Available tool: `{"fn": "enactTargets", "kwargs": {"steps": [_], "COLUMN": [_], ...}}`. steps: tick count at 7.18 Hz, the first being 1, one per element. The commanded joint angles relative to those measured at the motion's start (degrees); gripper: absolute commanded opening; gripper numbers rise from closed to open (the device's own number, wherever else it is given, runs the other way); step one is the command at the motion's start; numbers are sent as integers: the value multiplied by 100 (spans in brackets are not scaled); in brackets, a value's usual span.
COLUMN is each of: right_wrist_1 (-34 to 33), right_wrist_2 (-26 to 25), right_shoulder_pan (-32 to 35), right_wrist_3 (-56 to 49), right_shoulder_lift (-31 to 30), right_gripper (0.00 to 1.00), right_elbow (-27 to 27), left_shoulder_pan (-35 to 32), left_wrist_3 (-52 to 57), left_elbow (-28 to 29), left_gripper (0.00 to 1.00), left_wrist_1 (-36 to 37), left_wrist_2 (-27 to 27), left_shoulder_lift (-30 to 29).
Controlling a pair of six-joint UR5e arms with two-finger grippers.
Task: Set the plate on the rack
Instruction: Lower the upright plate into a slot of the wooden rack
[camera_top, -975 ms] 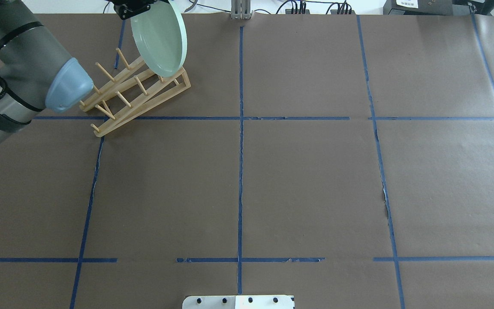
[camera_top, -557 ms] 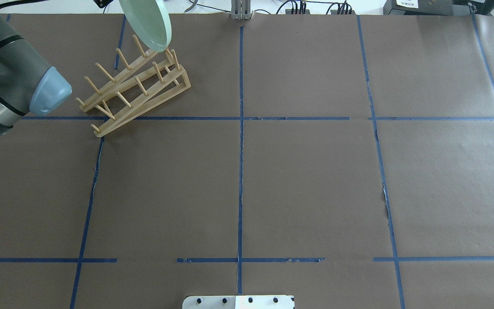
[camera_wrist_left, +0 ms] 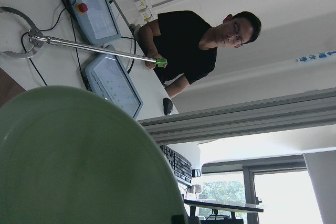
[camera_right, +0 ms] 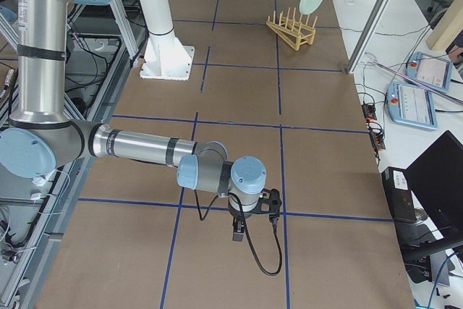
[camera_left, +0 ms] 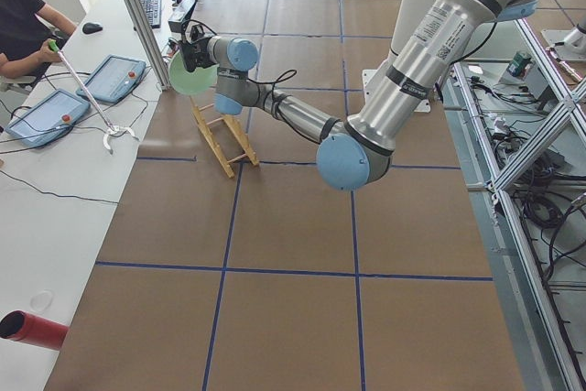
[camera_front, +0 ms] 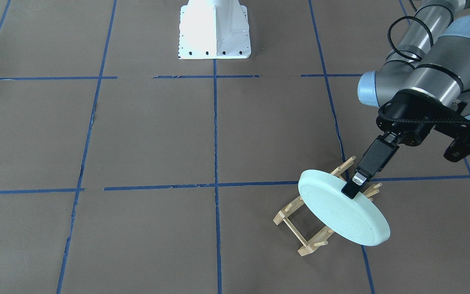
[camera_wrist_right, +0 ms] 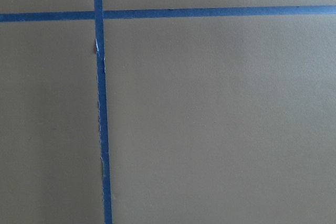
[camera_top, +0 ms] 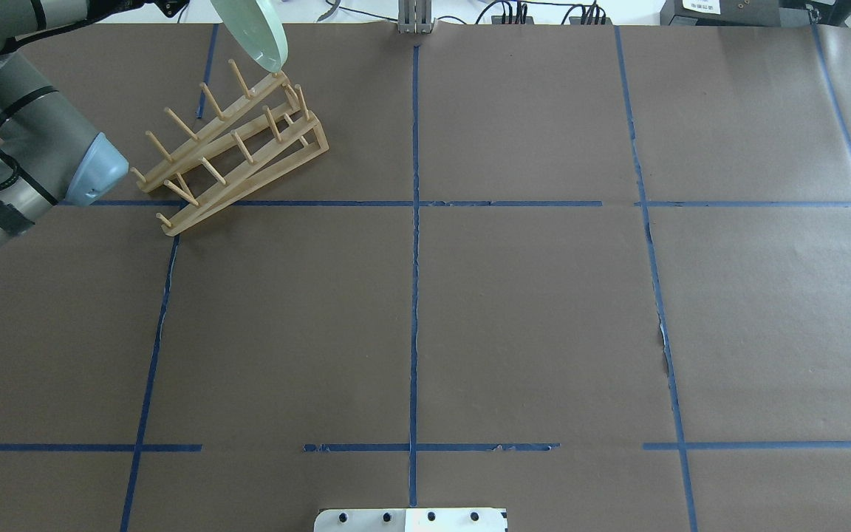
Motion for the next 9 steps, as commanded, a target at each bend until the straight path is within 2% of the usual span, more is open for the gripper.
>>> {"fn": "enactTargets", "kwargs": {"steps": [1, 3, 9], "right_wrist_1": [0, 0, 0], "right_wrist_2": [0, 0, 0], "right_shoulder_pan": [0, 0, 0], "right_wrist_3": [0, 0, 0], "right_shoulder_lift": [0, 0, 0], "right_gripper": [100, 100, 100], "right_elbow": [0, 0, 0], "left_shoulder_pan": [146, 146, 304], "left_wrist_3": [250, 435, 797], "left_elbow": [110, 207, 673], "left_gripper": [0, 0, 0], "left_wrist_1": [-16, -7, -16], "left_wrist_2": [-109, -338, -330], "left_shoulder_lift": [3, 3, -94]}}
